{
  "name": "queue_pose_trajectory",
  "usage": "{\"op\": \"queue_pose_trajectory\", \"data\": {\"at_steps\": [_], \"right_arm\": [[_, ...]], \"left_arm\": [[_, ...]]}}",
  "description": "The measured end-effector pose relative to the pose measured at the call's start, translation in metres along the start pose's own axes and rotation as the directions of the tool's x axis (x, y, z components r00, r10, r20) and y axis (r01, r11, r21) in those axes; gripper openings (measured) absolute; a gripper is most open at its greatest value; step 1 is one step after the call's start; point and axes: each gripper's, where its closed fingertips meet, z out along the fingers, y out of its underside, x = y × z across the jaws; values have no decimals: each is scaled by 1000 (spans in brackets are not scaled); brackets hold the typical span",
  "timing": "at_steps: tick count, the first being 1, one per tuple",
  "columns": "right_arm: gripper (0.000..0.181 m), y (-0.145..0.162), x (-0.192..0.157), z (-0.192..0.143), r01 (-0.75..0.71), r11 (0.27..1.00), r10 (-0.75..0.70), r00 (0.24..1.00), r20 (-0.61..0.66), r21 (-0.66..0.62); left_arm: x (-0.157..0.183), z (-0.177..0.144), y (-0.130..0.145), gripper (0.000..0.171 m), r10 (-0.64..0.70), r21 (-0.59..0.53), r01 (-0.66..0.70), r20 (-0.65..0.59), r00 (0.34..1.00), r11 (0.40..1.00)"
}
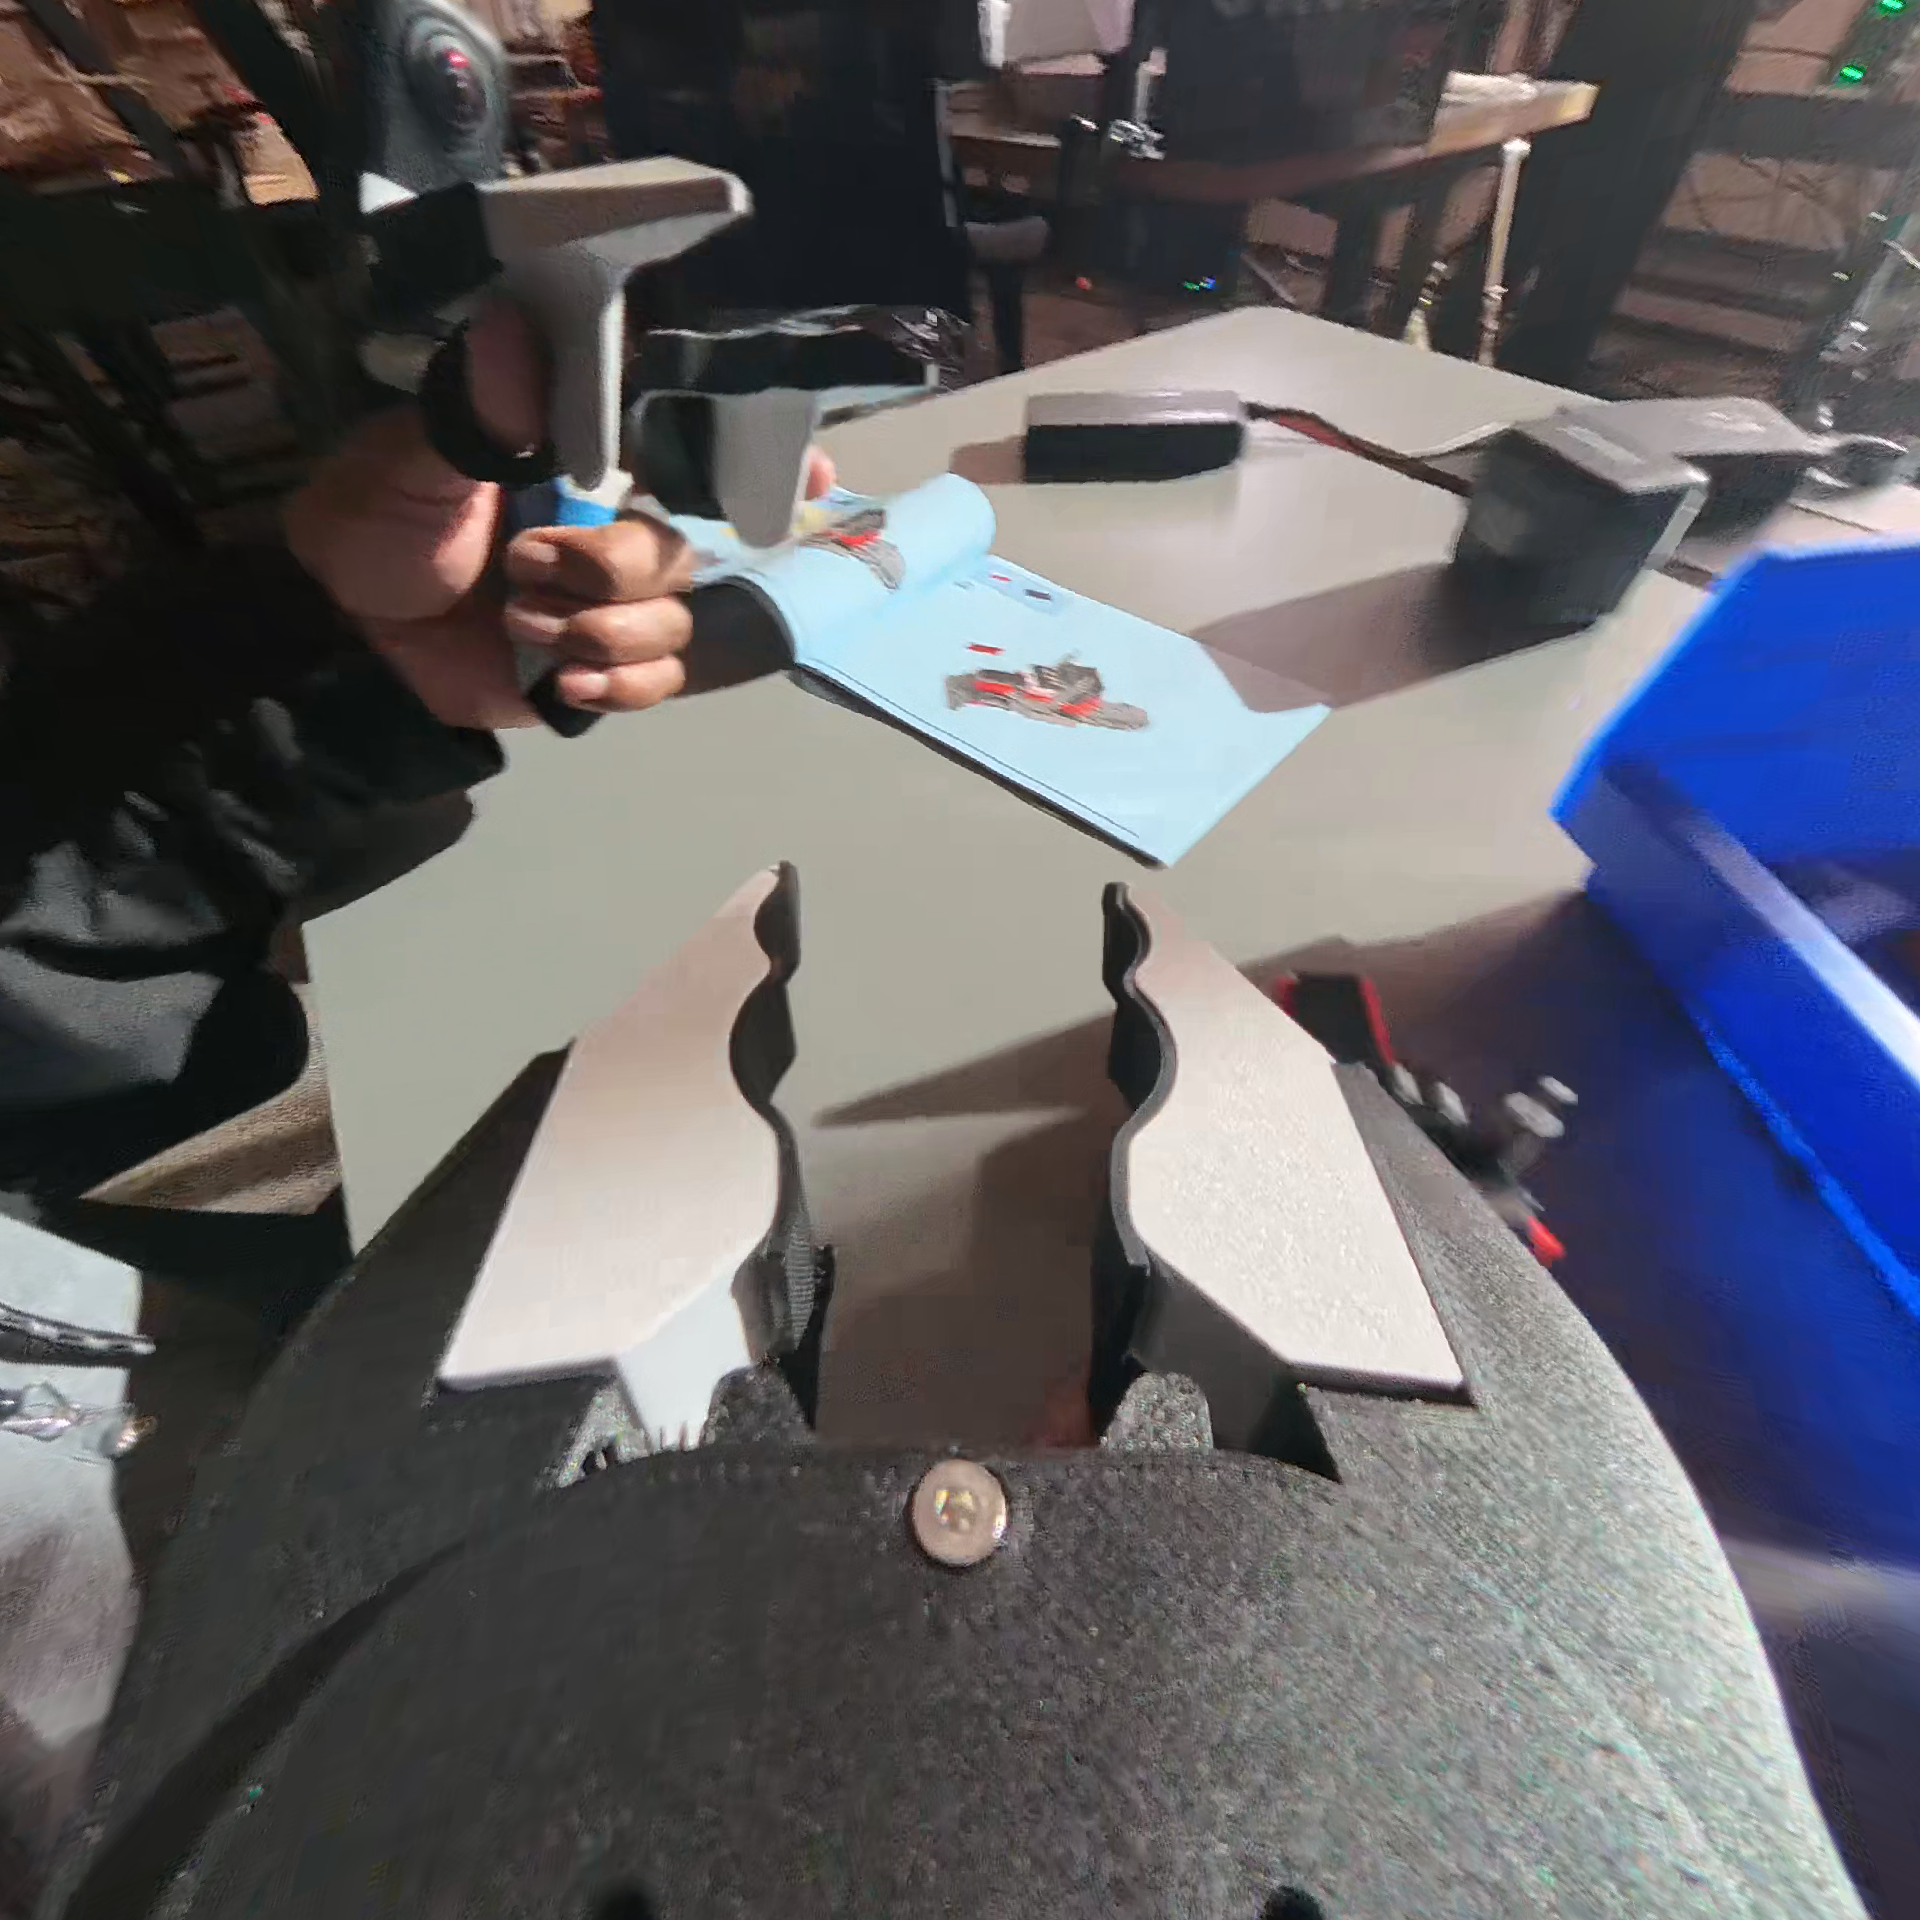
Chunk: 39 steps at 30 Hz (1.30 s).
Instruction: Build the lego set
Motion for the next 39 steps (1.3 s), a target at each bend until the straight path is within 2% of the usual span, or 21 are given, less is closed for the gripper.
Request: {"op": "queue_pose_trajectory", "data": {"at_steps": [5, 12, 17, 24, 30, 33, 36, 39], "right_arm": [[60, -4, -36, 62, 66, 998, -66, 992, 107, 1], [61, -35, -24, 120, 19, 996, -26, 995, 94, 83], [63, -32, -21, 148, -3, 998, -3, 995, 102, 61], [61, -33, -16, 157, -4, 999, 0, 997, 74, 50], [61, -11, 1, 162, 102, 990, -109, 992, -69, -97], [67, 0, 8, 166, 94, 977, -112, 990, -86, -191], [84, 18, 8, 172, 95, 943, -116, 992, -48, -319], [88, 23, 7, 177, 98, 928, -115, 993, -26, -358]], "left_arm": [[-16, -41, -35, 97, 126, 88, -134, 88, 988, 987], [-36, -99, -80, 97, 179, 260, -228, 198, 964, 938], [-56, -117, -86, 93, 194, 300, -277, 278, 941, 913], [-68, -121, -90, 89, 152, 310, -247, 300, 942, 918], [-77, -118, -84, 84, 136, 272, -231, 326, 936, 934], [-86, -114, -74, 83, 148, 202, -236, 373, 916, 951], [-89, -109, -62, 80, 187, 125, -254, 396, 899, 959], [-90, -102, -51, 79, 242, 42, -283, 406, 881, 958]]}}
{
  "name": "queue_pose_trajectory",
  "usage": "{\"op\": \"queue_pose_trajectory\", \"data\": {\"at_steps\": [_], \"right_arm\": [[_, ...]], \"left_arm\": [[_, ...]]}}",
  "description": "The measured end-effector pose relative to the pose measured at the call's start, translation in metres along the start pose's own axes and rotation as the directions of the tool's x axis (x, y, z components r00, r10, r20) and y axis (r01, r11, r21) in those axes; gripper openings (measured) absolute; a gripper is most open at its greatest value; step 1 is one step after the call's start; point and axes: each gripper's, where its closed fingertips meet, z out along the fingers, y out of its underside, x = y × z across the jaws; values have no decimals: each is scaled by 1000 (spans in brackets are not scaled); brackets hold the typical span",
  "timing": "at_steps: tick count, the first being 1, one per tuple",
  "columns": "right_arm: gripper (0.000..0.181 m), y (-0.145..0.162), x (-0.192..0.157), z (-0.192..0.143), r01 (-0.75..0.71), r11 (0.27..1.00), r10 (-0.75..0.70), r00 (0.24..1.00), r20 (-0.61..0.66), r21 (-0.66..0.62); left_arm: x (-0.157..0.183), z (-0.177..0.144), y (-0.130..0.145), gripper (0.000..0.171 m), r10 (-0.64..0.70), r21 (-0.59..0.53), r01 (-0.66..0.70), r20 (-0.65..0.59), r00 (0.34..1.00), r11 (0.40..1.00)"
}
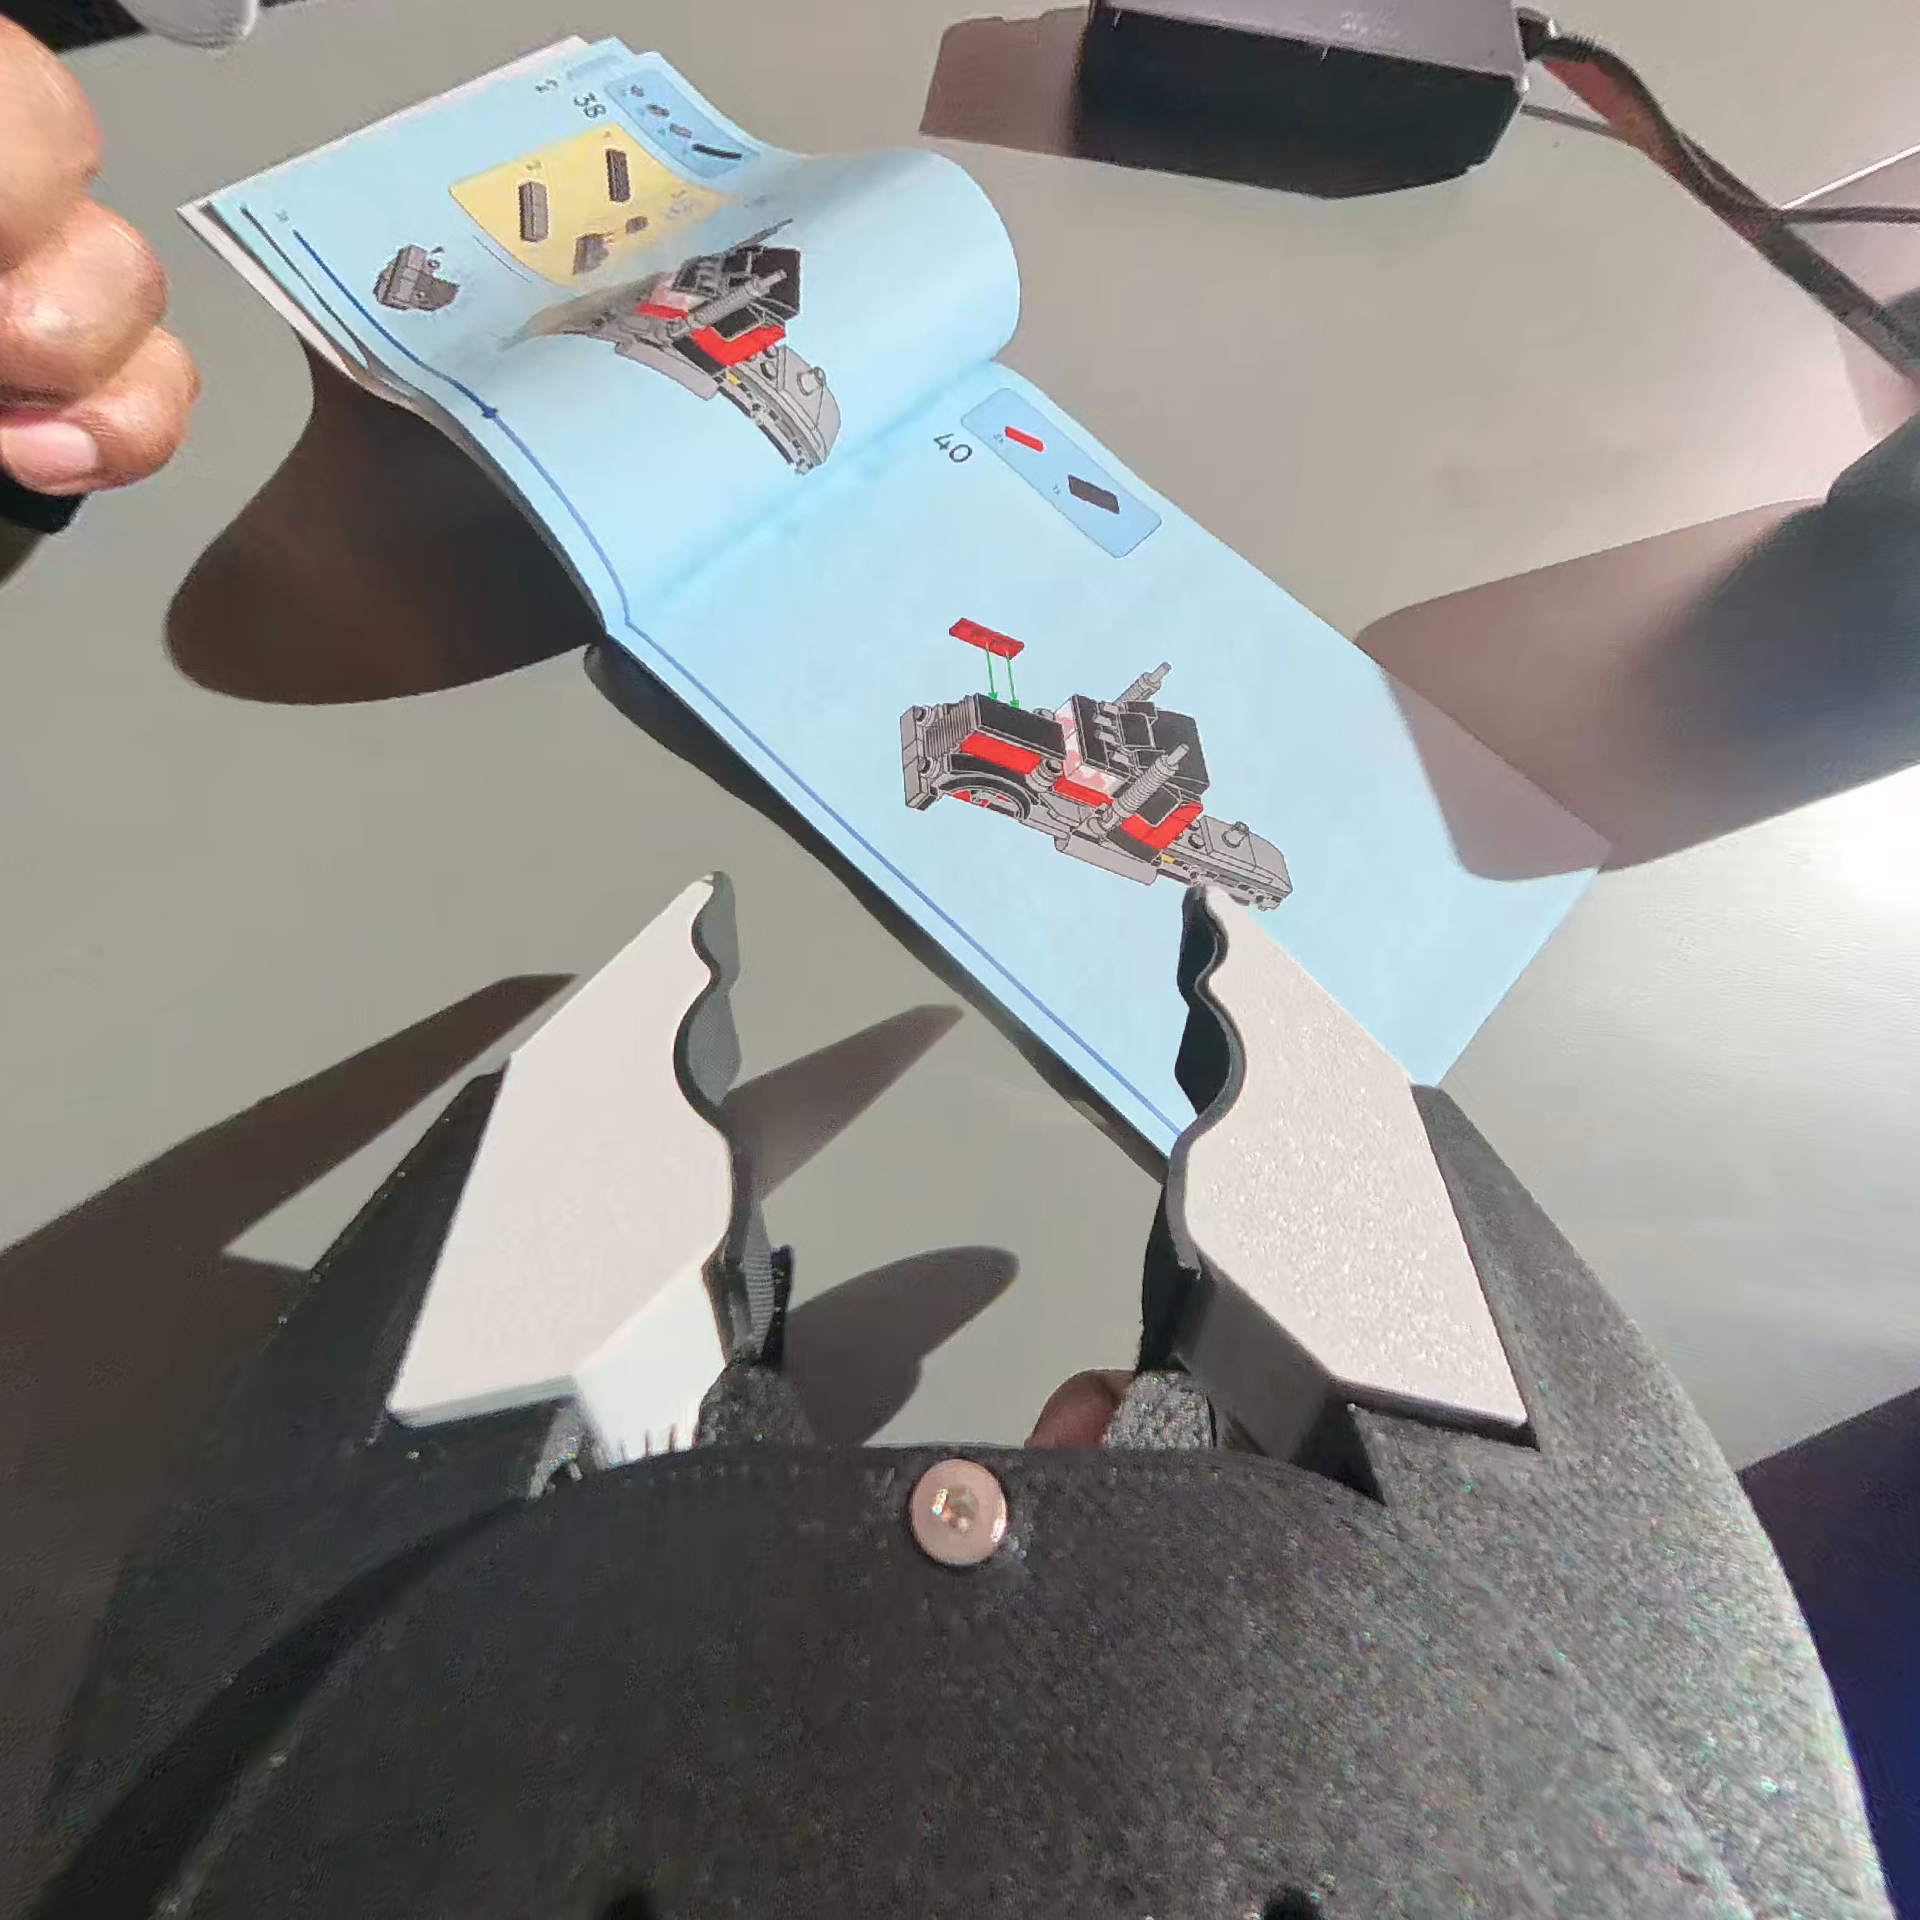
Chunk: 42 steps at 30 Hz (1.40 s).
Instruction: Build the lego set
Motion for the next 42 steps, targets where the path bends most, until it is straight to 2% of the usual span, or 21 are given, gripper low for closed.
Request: {"op": "queue_pose_trajectory", "data": {"at_steps": [5, 11, 15, 18, 22, 24, 26, 28, 31, 33, 35, 42], "right_arm": [[88, 6, 5, 3, -32, 999, 32, 999, -17, -39], [96, 3, 8, -4, -37, 999, 37, 998, -47, 4], [101, 8, 6, -14, -73, 997, 73, 997, -25, 20], [106, 10, 2, -18, -84, 996, 84, 996, 8, 24], [108, 4, -1, -20, -73, 995, 71, 997, 25, 65], [108, -3, -5, -24, -81, 991, 77, 996, 38, 111], [108, -8, -6, -28, -99, 983, 93, 994, 49, 155], [108, -11, -7, -33, -125, 973, 115, 992, 60, 196], [108, -11, -8, -45, -153, 956, 142, 988, 60, 250], [106, -10, -12, -51, -153, 950, 138, 988, 71, 272], [103, -11, -14, -54, -139, 948, 121, 990, 78, 287], [95, -9, -8, -52, -247, 933, 211, 965, 158, 262]], "left_arm": [[3, 8, 15, 80, 76, -91, -75, 8, 997, 993], [2, 3, 10, 82, 35, -71, -36, -5, 999, 997], [5, 7, -1, 98, 72, -156, -74, -22, 997, 985], [10, 35, -19, 108, 146, -286, -152, -43, 988, 946], [28, 108, -30, 119, 247, -454, -298, -169, 954, 840], [39, 145, -10, 120, 270, -505, -374, -269, 925, 778], [55, 167, 25, 119, 244, -540, -414, -359, 901, 733], [68, 174, 68, 118, 207, -577, -443, -429, 879, 687], [67, 168, 119, 116, 210, -665, -501, -471, 857, 553], [68, 165, 132, 111, 205, -682, -517, -488, 848, 517], [71, 163, 138, 107, 175, -693, -512, -499, 849, 507], [61, 158, 160, 104, 142, -742, -502, -495, 857, 444]]}}
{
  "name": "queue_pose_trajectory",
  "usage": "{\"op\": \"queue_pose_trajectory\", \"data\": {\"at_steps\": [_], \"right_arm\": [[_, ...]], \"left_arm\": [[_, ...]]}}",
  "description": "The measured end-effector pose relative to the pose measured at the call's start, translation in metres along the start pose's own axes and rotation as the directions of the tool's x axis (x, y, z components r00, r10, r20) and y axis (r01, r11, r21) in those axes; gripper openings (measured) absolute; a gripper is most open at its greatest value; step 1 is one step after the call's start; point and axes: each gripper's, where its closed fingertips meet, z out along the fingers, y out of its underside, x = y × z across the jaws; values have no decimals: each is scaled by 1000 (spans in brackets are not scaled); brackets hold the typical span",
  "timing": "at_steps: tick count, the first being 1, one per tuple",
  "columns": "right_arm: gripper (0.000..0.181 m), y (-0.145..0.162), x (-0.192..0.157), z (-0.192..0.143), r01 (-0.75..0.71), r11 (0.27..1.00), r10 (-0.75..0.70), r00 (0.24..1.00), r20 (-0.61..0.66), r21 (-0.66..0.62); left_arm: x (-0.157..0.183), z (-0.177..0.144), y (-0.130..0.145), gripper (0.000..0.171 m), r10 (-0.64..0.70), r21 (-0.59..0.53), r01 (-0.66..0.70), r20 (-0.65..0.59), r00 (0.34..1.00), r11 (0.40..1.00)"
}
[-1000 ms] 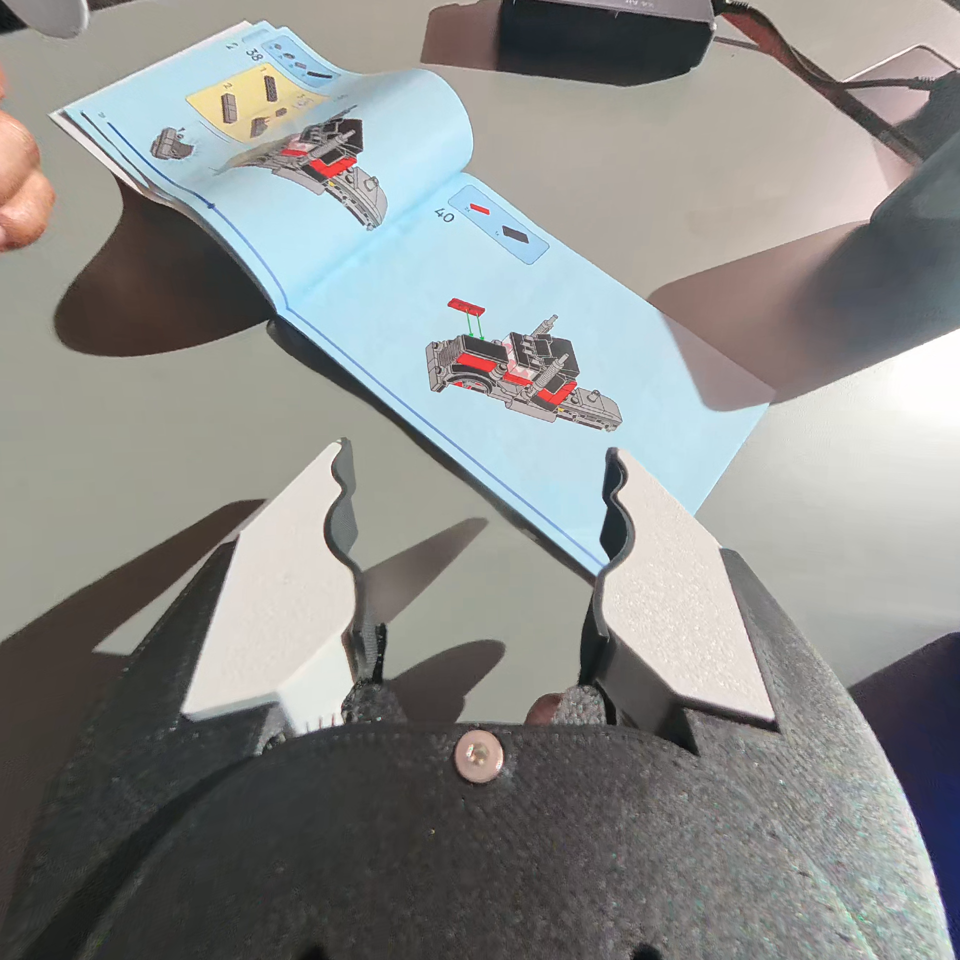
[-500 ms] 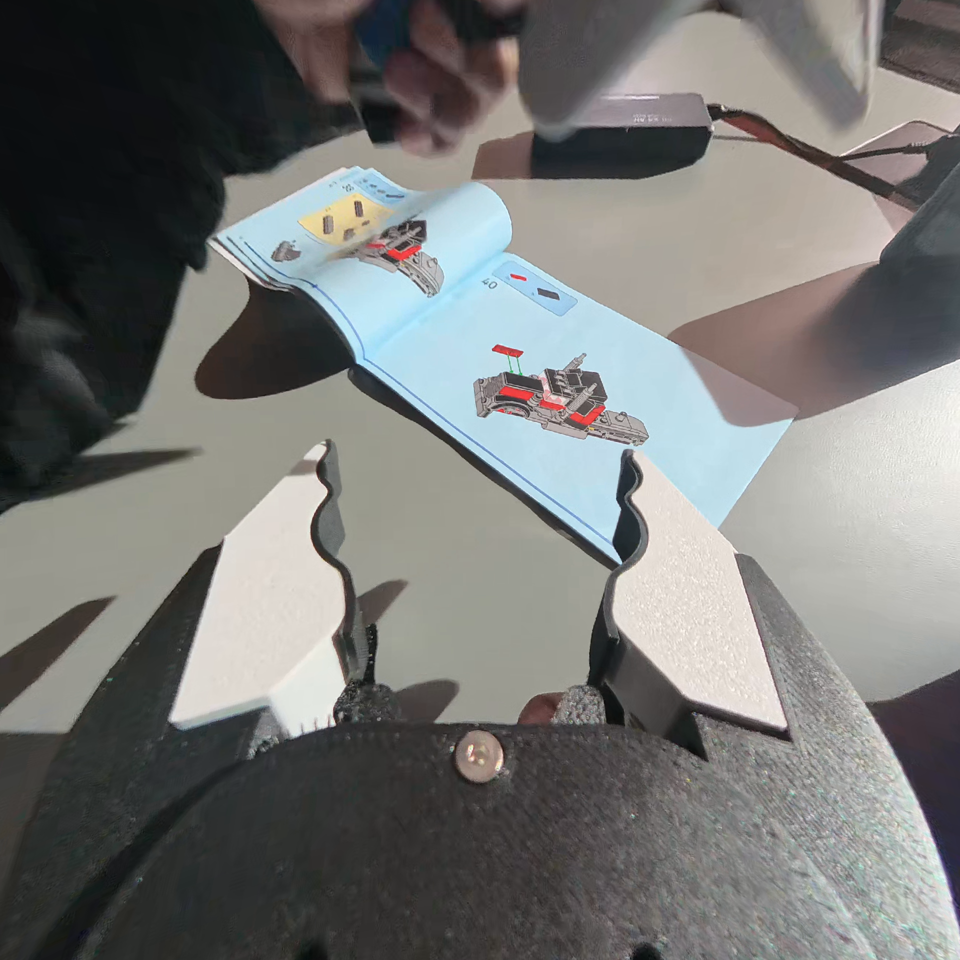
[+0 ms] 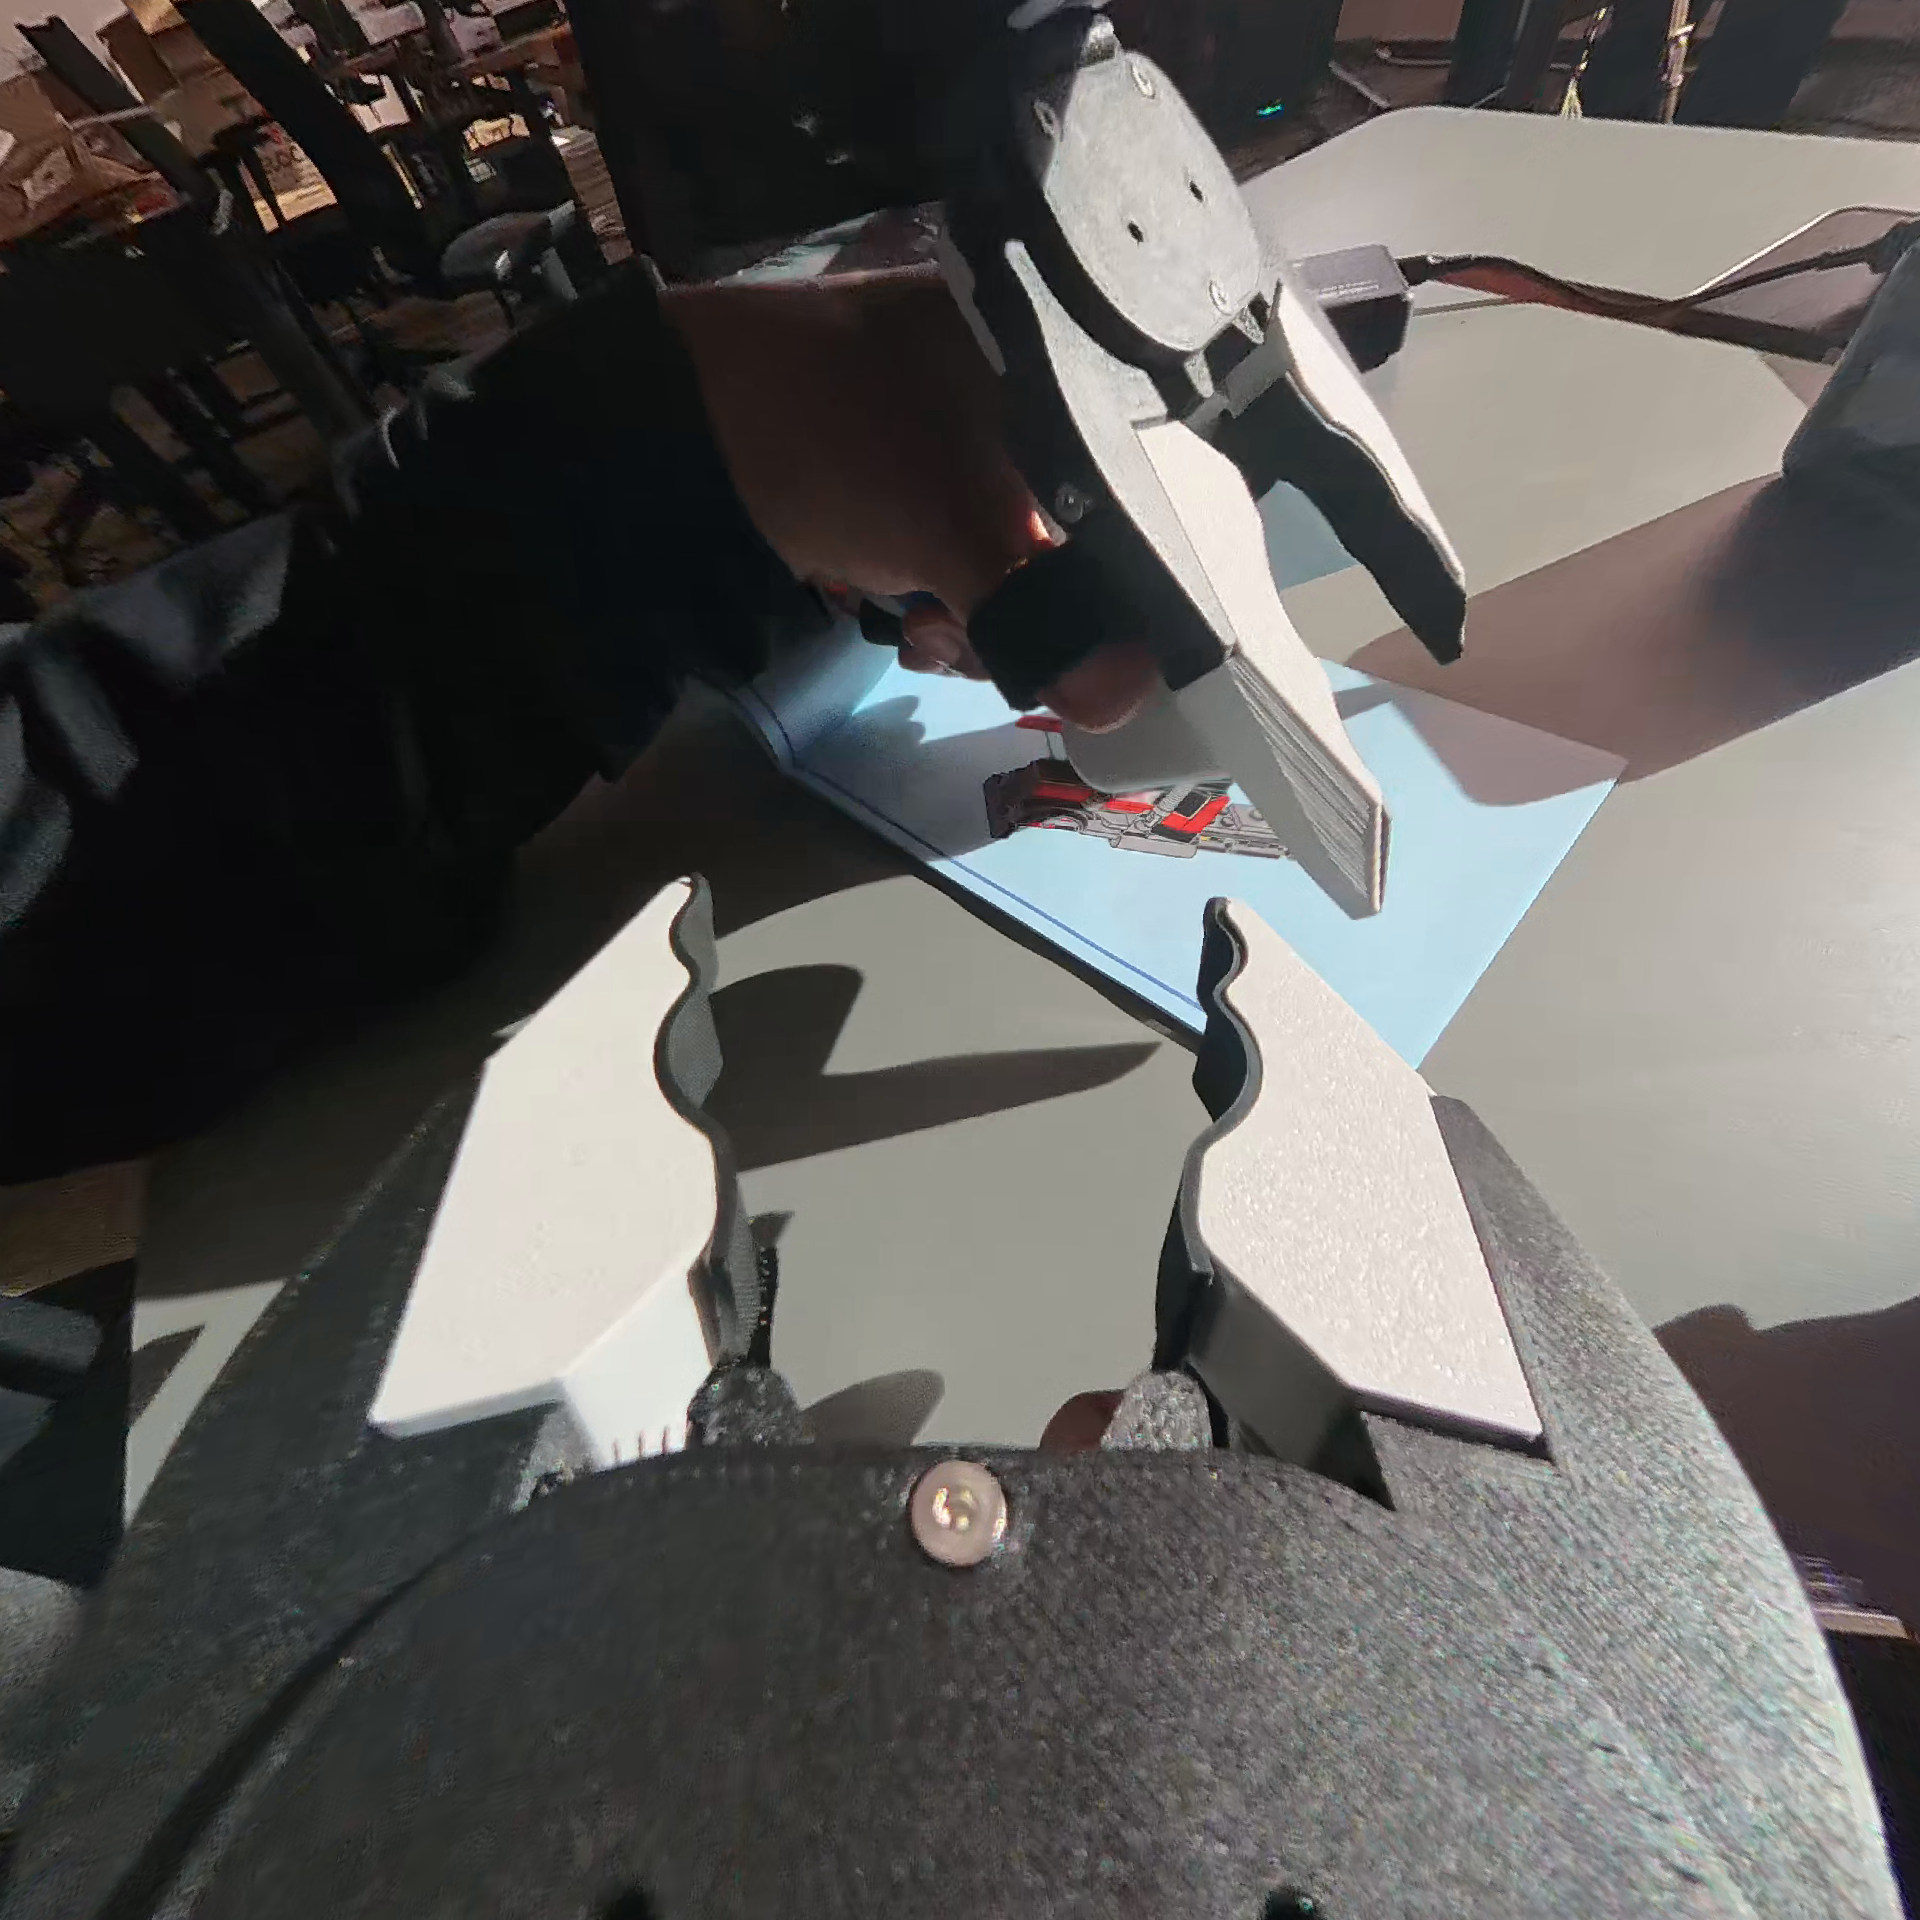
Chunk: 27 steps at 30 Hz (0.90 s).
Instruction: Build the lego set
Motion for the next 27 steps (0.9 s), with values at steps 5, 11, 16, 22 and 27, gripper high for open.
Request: {"op": "queue_pose_trajectory", "data": {"at_steps": [5, 11, 16, 22, 27], "right_arm": [[93, 1, -4, 1, 27, 1000, -27, 1000, 7, -6], [91, 2, -3, 1, 10, 1000, -9, 1000, 17, -11], [91, 2, -3, 2, 10, 1000, -9, 1000, 19, -12], [90, 1, -3, 2, 10, 1000, -10, 1000, 21, -11], [90, 0, -1, 2, -2, 1000, 2, 1000, 16, -8]], "left_arm": [[-1, 4, 3, 102, 3, -11, -3, 5, 1000, 1000], [1, 1, 5, 92, 20, -22, -20, 0, 1000, 1000], [3, 0, 5, 87, 30, -19, -30, -3, 1000, 999], [3, -4, 3, 83, 30, -3, -30, -4, 1000, 1000], [2, -8, 1, 78, 34, 11, -34, -7, 999, 999]]}}
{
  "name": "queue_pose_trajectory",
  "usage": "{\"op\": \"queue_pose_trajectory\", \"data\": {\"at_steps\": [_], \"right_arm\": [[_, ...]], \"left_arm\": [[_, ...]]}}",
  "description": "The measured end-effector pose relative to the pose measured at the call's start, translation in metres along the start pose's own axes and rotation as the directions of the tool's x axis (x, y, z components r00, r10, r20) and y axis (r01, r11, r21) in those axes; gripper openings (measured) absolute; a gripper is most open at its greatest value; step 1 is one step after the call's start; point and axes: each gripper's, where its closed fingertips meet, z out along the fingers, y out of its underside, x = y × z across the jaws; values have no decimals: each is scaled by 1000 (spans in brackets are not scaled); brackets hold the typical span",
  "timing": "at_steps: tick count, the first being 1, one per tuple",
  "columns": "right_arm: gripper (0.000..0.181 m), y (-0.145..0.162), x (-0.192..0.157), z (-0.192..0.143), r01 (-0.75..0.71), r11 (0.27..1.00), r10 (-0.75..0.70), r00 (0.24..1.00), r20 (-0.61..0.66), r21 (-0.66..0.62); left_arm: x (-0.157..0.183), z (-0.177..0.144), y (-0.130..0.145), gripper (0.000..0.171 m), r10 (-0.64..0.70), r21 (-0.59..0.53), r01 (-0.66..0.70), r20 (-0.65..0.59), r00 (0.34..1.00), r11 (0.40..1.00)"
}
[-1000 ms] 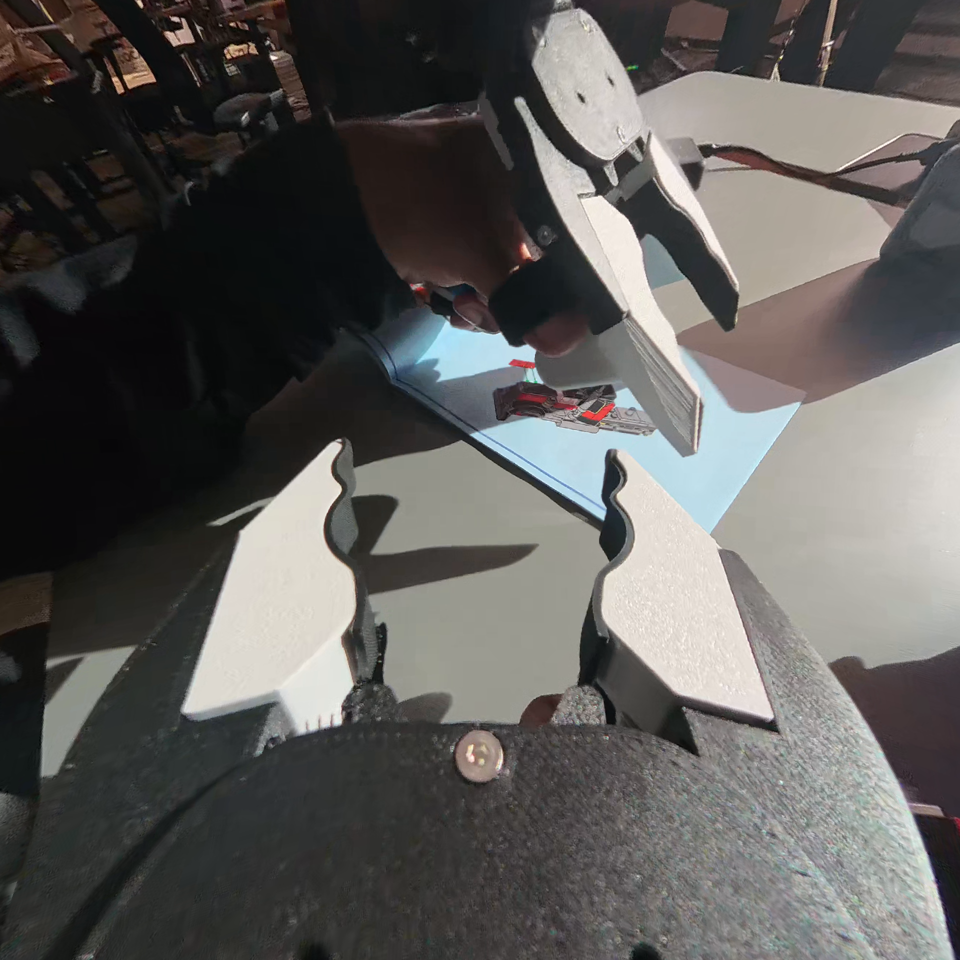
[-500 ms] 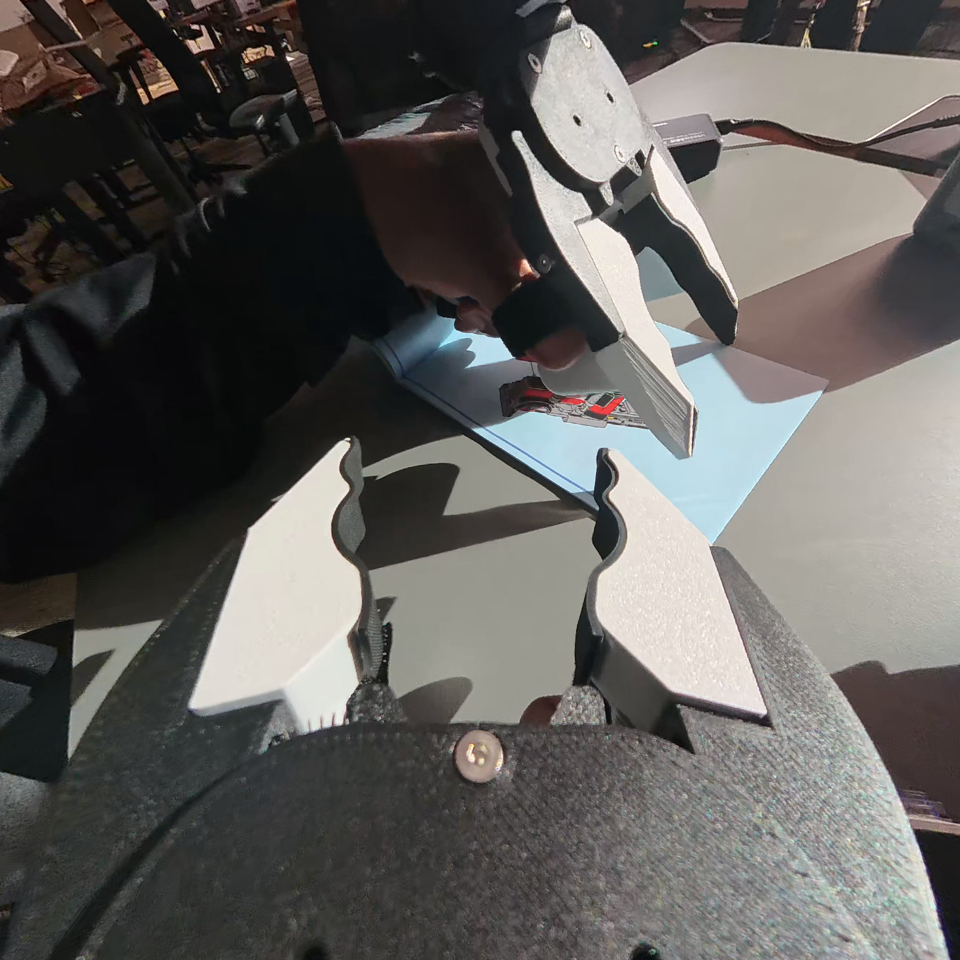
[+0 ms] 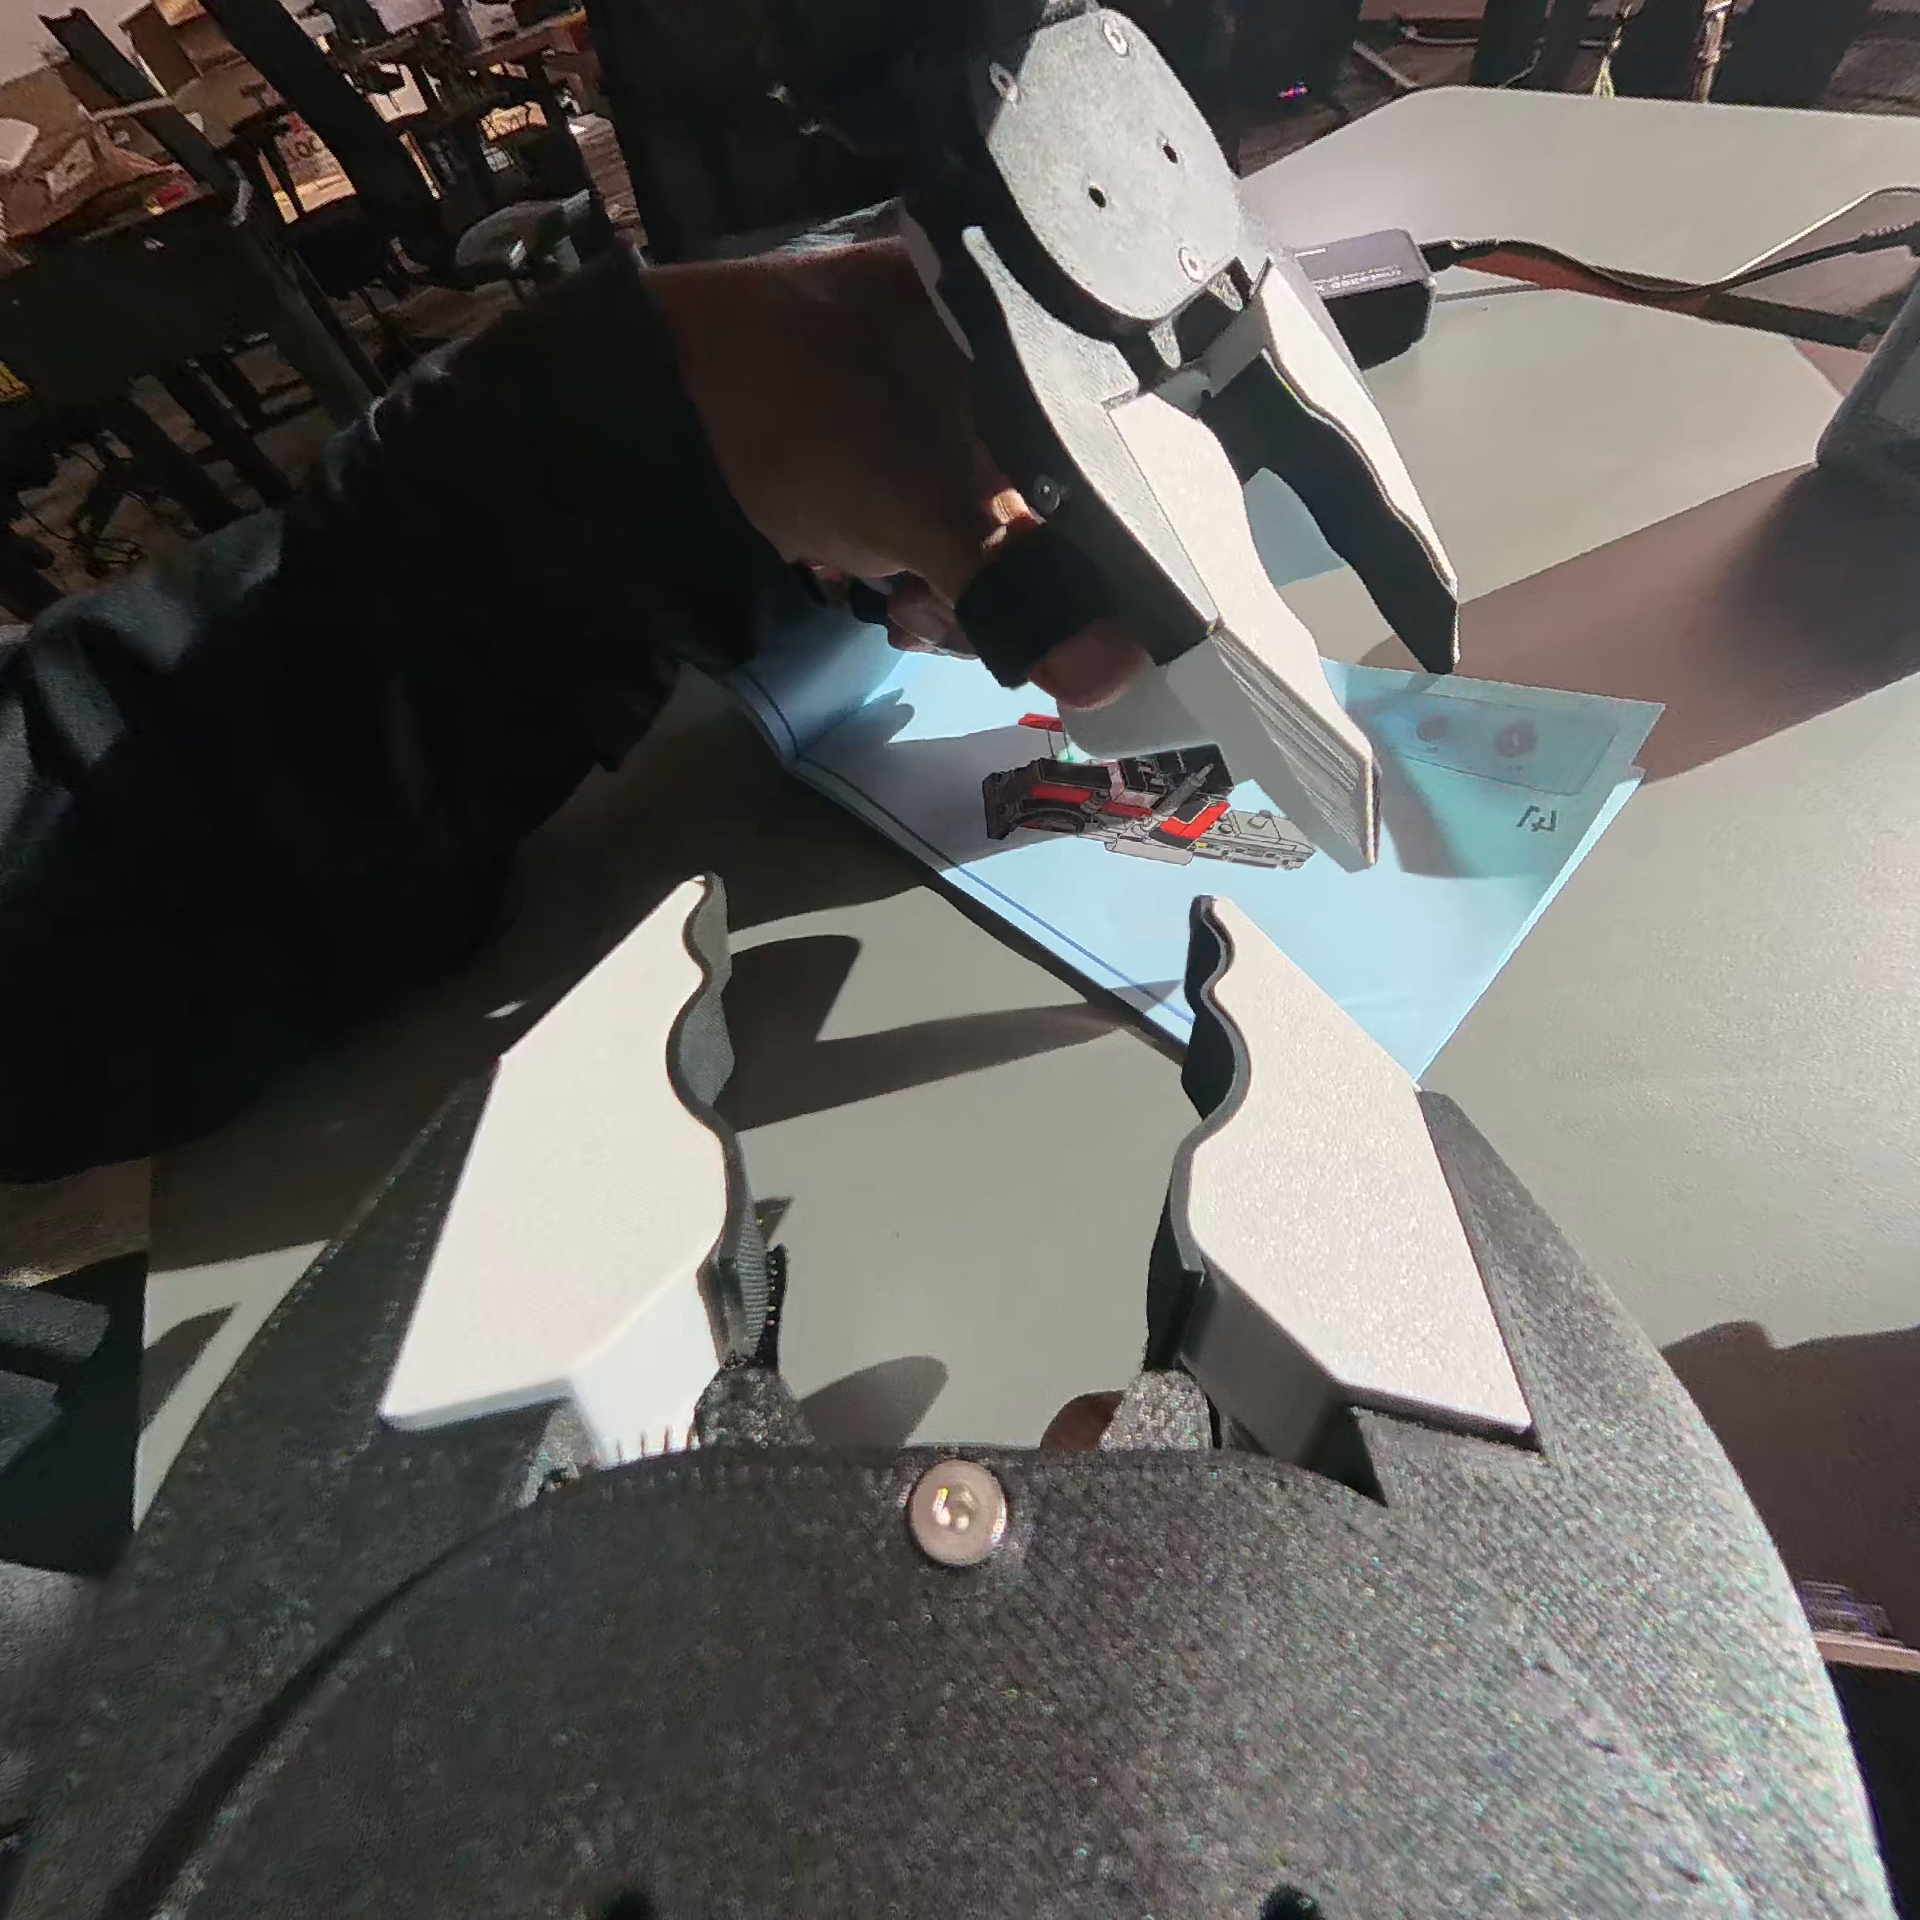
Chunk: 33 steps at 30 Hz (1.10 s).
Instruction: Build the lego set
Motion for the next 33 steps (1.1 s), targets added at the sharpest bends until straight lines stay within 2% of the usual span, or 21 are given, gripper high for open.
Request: {"op": "queue_pose_trajectory", "data": {"at_steps": [9, 16, 26, 33], "right_arm": [[91, -4, 11, 0, -55, 998, 56, 998, -32, 17], [91, -2, 17, 2, -70, 998, 69, 996, -57, -9], [93, 14, 24, 7, 53, 988, -72, 989, -128, -148], [94, 33, 16, 17, 198, 935, -240, 964, -114, -292]], "left_arm": [[0, -9, -2, 55, 41, 39, -41, -6, 999, 998], [0, -9, 7, 51, 53, 8, -52, -24, 998, 999], [10, -15, 16, 50, 73, -31, -75, -69, 995, 997], [15, -27, 22, 49, 76, -47, -81, -88, 993, 996]]}}
